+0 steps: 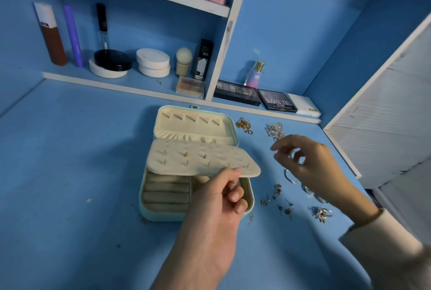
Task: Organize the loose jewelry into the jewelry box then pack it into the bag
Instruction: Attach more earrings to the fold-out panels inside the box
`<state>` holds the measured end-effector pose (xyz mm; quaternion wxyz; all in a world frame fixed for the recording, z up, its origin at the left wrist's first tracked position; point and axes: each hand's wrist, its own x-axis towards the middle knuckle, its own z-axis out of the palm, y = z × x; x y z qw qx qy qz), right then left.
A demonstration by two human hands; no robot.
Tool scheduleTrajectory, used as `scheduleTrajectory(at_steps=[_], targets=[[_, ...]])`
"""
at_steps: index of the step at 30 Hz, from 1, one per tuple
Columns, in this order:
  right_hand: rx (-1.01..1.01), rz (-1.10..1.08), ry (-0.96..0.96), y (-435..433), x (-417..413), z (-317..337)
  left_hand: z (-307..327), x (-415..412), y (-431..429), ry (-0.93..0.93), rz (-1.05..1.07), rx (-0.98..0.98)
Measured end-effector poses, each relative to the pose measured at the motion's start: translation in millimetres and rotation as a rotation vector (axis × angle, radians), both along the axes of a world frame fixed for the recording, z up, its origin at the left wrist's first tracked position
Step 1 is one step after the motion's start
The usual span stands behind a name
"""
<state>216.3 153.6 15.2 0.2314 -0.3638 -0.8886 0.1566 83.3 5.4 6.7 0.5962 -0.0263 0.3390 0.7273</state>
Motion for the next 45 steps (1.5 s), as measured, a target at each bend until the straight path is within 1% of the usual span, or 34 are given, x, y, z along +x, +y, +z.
scheduleTrajectory(at_steps=[3, 6, 9, 18, 26, 28, 32, 36, 42, 45], targets=[[-0.099, 0.013, -0.126, 4, 1, -2, -1, 0, 0, 0.002, -0.006, 0.015], [-0.117, 0.066, -0.19, 3, 1, -7, -1, 0, -1, 0.013, -0.019, 0.018], [-0.093, 0.103, -0.209, 1, 0, -14, -1, 0, -2, 0.018, -0.025, 0.024], [-0.038, 0.072, -0.269, 1, -7, -19, -1, 0, -1, 0.016, -0.011, 0.028], [0.07, 0.128, -0.346, -3, -12, -16, -1, -1, -1, 0.02, -0.013, 0.017], [0.075, 0.136, -0.335, -4, -12, -16, 0, -1, -1, 0.018, -0.016, 0.018], [0.028, 0.129, -0.248, -3, -6, -17, 1, -1, -2, 0.015, -0.018, 0.024], [-0.046, 0.17, -0.253, -5, 0, -18, 0, -2, -2, 0.016, -0.016, 0.024], [-0.004, 0.148, -0.249, -6, 6, -22, 2, -1, -2, 0.017, -0.016, 0.03], [-0.013, 0.138, -0.244, -8, 6, -21, 3, -2, -2, 0.021, -0.02, 0.03]])
